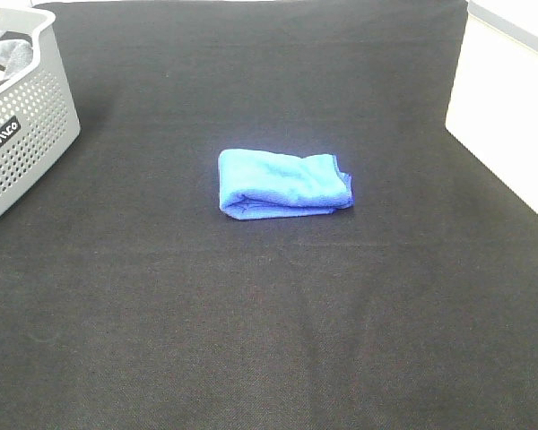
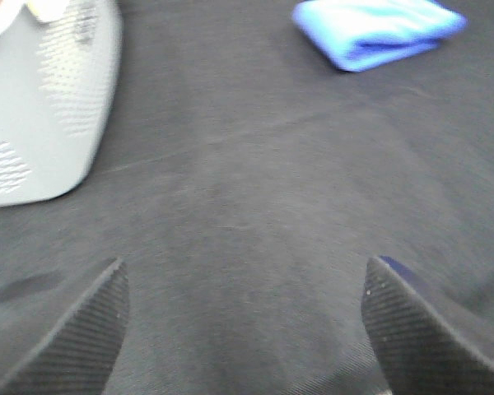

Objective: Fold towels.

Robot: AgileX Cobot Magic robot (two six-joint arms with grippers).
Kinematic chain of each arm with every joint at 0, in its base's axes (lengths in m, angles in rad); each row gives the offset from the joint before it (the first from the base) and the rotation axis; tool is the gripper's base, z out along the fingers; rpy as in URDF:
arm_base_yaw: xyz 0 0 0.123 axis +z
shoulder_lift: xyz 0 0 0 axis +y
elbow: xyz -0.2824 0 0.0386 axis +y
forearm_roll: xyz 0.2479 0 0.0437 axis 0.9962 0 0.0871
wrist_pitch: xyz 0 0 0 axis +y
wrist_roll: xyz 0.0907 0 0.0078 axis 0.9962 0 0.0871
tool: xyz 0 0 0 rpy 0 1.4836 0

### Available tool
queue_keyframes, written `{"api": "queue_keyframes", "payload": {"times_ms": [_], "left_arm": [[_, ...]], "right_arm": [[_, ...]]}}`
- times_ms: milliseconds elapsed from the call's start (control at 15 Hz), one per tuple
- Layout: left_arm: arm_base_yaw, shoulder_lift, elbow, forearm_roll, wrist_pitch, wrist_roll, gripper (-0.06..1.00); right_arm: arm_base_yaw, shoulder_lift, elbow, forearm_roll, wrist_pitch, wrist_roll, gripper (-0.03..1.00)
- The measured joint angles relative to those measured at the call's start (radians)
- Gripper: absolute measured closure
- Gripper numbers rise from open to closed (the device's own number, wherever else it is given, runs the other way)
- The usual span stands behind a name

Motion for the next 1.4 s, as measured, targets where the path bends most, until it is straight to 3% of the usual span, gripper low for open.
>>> {"api": "queue_keyframes", "payload": {"times_ms": [133,267,533,1400], "left_arm": [[0.07,-0.045,0.0,0.0,-0.001,0.0,0.2],[0.09,-0.084,0.0,0.001,-0.002,0.0,0.2],[0.09,-0.085,0.0,0.0,-0.002,0.0,0.2],[0.09,-0.085,0.0,0.0,-0.002,0.0,0.2]], "right_arm": [[-0.089,-0.05,0.0,0.0,-0.003,0.0,0.17],[-0.138,-0.145,0.0,0.0,-0.003,0.0,0.17],[-0.14,-0.235,0.0,0.0,-0.002,0.0,0.17],[-0.142,-0.236,0.0,0.0,-0.002,0.0,0.17]]}}
